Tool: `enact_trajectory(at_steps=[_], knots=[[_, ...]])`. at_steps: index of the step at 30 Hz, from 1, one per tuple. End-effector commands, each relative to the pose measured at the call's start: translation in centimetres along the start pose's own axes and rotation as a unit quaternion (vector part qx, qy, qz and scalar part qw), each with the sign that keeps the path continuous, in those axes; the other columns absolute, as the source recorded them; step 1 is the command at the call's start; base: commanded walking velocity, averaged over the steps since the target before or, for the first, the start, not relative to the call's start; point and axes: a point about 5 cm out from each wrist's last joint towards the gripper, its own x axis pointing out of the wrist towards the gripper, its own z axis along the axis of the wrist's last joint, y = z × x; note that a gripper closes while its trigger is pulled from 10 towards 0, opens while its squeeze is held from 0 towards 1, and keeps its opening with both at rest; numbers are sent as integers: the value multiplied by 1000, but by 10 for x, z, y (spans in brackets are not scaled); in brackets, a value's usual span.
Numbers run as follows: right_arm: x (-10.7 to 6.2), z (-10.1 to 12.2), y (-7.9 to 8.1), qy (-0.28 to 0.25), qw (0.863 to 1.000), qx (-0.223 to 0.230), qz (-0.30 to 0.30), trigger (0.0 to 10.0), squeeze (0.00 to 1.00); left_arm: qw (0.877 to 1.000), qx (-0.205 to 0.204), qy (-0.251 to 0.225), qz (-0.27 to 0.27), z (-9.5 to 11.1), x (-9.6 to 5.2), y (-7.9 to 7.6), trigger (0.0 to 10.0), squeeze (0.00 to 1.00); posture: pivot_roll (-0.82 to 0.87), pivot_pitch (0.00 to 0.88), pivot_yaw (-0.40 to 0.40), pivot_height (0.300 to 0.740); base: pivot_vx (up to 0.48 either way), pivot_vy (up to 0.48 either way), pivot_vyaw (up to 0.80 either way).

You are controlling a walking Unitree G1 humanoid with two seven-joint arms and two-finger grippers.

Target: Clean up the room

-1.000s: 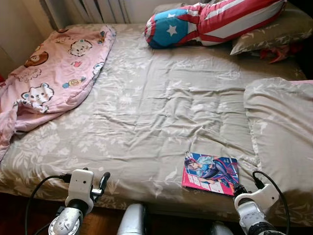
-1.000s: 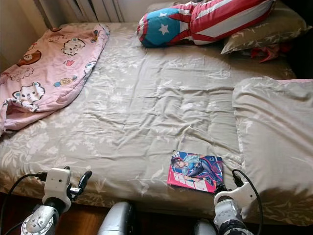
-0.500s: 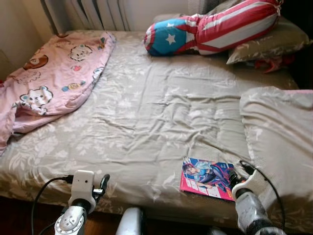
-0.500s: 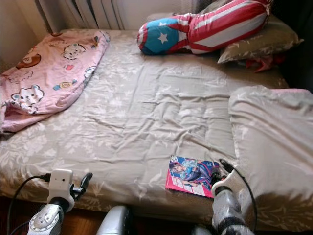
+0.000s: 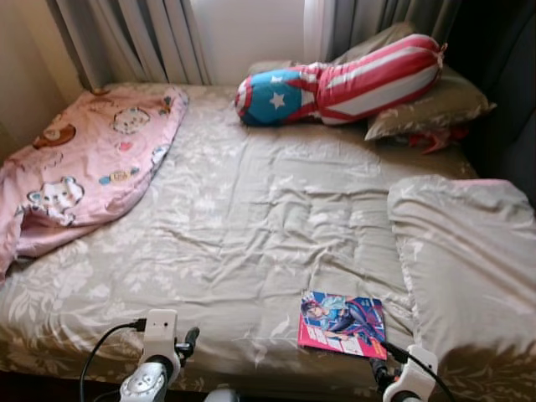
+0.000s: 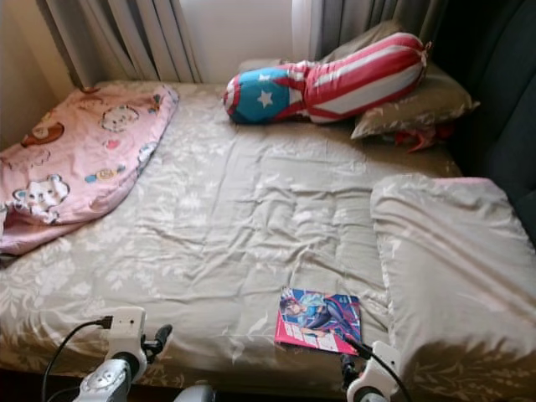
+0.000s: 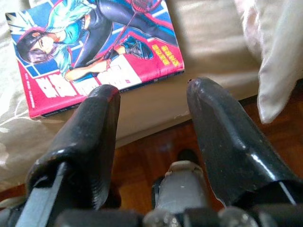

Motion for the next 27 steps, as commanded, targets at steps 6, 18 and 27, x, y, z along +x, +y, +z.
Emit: enact_trajectory(at_steps=[6,18,27], knots=[[-1,-9,4,28,999,-25,0,10000,0,997,-2,77,22,-30,-8,8,10000,0,28,0,8,740,0,0,0],[-8,-29,-3,65,994,-87,-4,10000,0,992,-3,127,21,-53,-18,7,10000,0,11,0,6,740,0,0,0],[-9,-30,-8,65,984,-164,5,10000,0,991,9,135,20,-57,-19,2,10000,0,-5,0,0,740,0,0,150]])
